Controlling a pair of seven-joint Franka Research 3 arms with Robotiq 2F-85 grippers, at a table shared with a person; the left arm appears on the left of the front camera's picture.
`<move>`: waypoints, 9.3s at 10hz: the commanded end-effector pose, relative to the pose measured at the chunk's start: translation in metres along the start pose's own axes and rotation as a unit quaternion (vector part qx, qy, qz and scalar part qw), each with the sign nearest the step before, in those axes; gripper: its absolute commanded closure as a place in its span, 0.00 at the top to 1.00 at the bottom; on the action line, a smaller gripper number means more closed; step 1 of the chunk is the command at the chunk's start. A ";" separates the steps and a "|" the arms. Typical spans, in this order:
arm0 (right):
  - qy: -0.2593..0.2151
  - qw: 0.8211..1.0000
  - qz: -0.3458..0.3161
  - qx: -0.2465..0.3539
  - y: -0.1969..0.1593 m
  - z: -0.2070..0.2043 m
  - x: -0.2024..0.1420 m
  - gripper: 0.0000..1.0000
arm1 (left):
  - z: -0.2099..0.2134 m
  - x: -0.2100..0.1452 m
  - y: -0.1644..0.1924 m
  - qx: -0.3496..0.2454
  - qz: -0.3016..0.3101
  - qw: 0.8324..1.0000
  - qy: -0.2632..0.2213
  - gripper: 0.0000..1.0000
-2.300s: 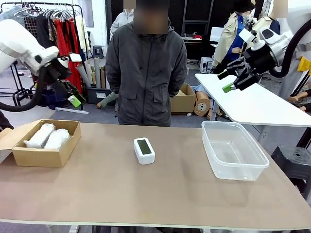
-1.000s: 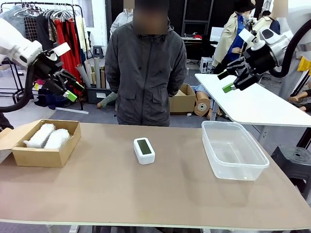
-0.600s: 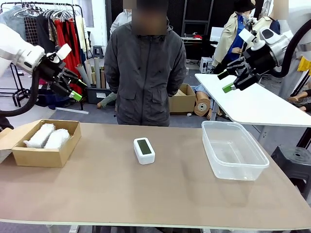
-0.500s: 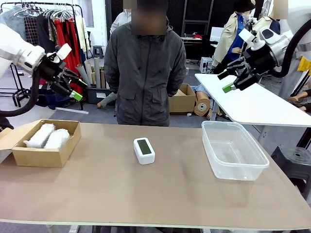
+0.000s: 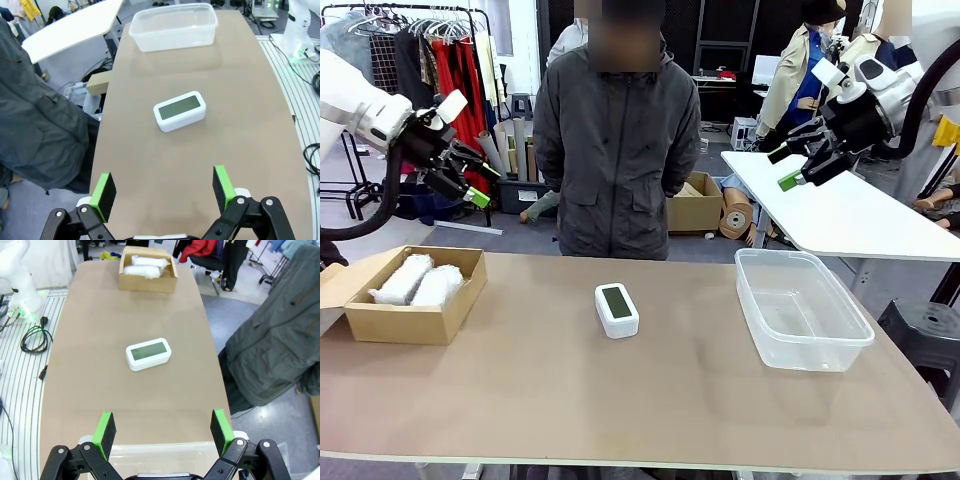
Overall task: Separate and place wrapped and unwrapped clocks.
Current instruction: Pick up the Digital clock indicated by the person.
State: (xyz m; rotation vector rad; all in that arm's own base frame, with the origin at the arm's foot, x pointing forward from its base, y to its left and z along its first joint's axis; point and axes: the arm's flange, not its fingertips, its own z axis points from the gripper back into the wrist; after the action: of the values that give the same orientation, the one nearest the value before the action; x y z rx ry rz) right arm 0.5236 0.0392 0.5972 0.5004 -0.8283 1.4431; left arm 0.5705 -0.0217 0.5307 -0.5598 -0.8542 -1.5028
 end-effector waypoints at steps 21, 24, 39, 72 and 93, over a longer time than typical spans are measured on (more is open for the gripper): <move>0.004 1.000 0.003 -0.001 0.000 0.001 0.001 1.00 | 0.002 0.000 0.000 0.003 0.003 1.000 0.004 1.00; 0.004 1.000 0.003 -0.001 0.000 0.001 0.001 1.00 | 0.002 0.000 0.000 0.003 0.003 1.000 0.004 1.00; 0.004 1.000 0.003 -0.001 0.000 0.001 0.001 1.00 | 0.002 0.000 0.000 0.003 0.003 1.000 0.004 1.00; 0.337 0.764 -0.482 -0.265 0.032 -0.441 0.119 1.00 | 0.002 0.000 0.000 0.003 0.003 1.000 0.004 1.00; 0.381 0.713 -0.545 -0.223 0.033 -0.485 0.033 1.00 | 0.002 0.000 0.000 0.003 0.003 1.000 0.004 1.00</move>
State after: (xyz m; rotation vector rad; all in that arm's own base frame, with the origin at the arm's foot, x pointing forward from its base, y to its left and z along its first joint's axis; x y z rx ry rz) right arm 0.5823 0.4254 0.3054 -0.0499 -0.0630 0.2357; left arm 0.5713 -0.0216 0.5305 -0.5590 -0.8542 -1.5025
